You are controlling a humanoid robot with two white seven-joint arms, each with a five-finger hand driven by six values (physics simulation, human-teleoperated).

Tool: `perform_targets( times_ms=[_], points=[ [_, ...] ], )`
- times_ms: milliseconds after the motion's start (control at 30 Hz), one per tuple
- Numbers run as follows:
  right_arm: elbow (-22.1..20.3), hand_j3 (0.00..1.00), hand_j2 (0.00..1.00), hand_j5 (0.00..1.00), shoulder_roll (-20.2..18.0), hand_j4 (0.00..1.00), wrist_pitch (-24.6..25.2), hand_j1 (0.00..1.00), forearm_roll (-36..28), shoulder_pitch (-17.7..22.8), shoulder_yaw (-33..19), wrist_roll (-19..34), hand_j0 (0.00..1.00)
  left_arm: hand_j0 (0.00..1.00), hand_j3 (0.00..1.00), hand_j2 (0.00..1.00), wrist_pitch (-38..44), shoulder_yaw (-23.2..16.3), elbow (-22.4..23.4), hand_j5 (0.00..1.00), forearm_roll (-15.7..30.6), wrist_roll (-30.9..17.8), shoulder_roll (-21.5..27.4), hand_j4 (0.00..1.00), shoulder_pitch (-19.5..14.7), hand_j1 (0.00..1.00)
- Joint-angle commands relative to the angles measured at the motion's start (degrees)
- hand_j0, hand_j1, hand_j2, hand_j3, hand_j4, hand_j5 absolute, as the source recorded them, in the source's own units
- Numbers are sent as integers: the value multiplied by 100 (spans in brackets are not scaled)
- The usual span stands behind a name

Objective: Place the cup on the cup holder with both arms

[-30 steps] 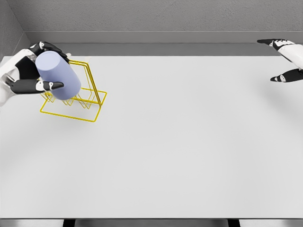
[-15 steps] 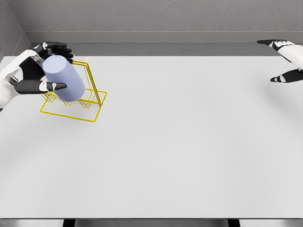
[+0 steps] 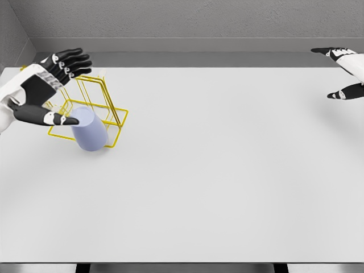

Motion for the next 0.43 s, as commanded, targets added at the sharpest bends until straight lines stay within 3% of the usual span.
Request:
perform_targets(
  times_ms=[0, 100, 200, 267, 400],
  points=[
    [-5, 100, 100, 100, -7, 100, 4, 100, -38, 0, -8, -4, 100, 100, 100, 100, -503, 325, -262, 100, -151, -101, 98, 100, 53, 100],
    [-5, 100, 100, 100, -7, 100, 4, 100, -38, -9, 9, -4, 100, 100, 100, 100, -1022, 536, -499, 100, -784, -101, 98, 100, 211, 100],
    [-5, 100, 100, 100, -7, 100, 4, 100, -38, -17, 9, -4, 100, 100, 100, 100, -1040, 457, -727, 100, -846, -101, 71, 100, 273, 100],
    [-5, 100, 100, 100, -7, 100, 4, 100, -38, -17, 9, -4, 100, 100, 100, 100, -1049, 413, -807, 100, -872, -101, 10, 100, 501, 100],
    [-5, 100, 100, 100, -7, 100, 4, 100, -38, -17, 9, -4, 100, 100, 100, 100, -1068, 193, -842, 100, -1198, -101, -184, 100, 519, 100]
  ],
)
